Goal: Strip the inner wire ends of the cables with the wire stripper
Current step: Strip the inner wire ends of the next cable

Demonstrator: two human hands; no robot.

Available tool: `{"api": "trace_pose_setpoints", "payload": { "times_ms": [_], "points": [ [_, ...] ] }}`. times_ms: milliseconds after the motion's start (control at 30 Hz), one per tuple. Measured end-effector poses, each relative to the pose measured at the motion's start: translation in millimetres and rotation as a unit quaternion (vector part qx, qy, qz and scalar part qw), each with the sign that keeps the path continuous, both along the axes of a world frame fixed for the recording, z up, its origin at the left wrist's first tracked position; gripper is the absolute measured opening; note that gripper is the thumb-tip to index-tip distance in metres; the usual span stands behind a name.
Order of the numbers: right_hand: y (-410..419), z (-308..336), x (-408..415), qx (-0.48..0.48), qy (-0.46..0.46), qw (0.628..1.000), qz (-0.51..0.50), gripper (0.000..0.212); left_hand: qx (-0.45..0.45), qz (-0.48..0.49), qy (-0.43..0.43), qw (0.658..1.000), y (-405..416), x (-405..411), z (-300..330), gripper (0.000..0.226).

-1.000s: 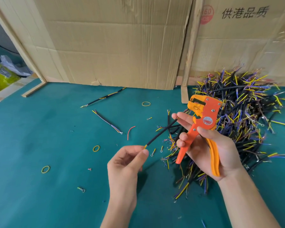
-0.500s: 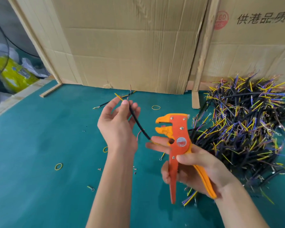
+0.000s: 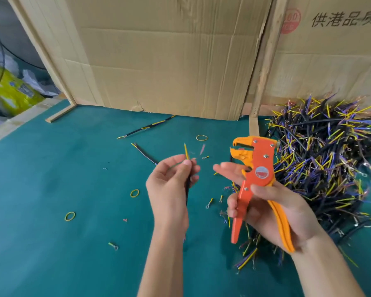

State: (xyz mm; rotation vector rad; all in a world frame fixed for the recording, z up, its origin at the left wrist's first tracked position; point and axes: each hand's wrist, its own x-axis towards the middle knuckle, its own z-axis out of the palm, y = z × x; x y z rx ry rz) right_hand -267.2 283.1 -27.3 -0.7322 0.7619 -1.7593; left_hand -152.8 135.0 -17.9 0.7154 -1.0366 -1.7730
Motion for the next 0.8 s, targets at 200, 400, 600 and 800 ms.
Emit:
{"api": "trace_pose_setpoints", "payload": {
  "times_ms": [200,400,600,800],
  "points": [
    [-11,-4,4,0.046,0.019,0.998,-0.029,0.059,-0.144,-0.005,-0.104,0.984,15,-13,-13,0.006],
    [-12,-8,2,0.071,0.032,0.996,-0.039,0.060,-0.169,-0.023,-0.124,0.977,11,-14,-17,0.011],
    [-12,-7,1,0.049,0.022,0.997,-0.055,0.057,-0.172,-0.047,-0.129,0.975,6,-16,-19,0.014],
    [-9,-7,-2,0.043,0.028,0.997,-0.066,0.071,-0.143,-0.062,-0.125,0.980,4,-19,-22,0.014]
  ]
}}
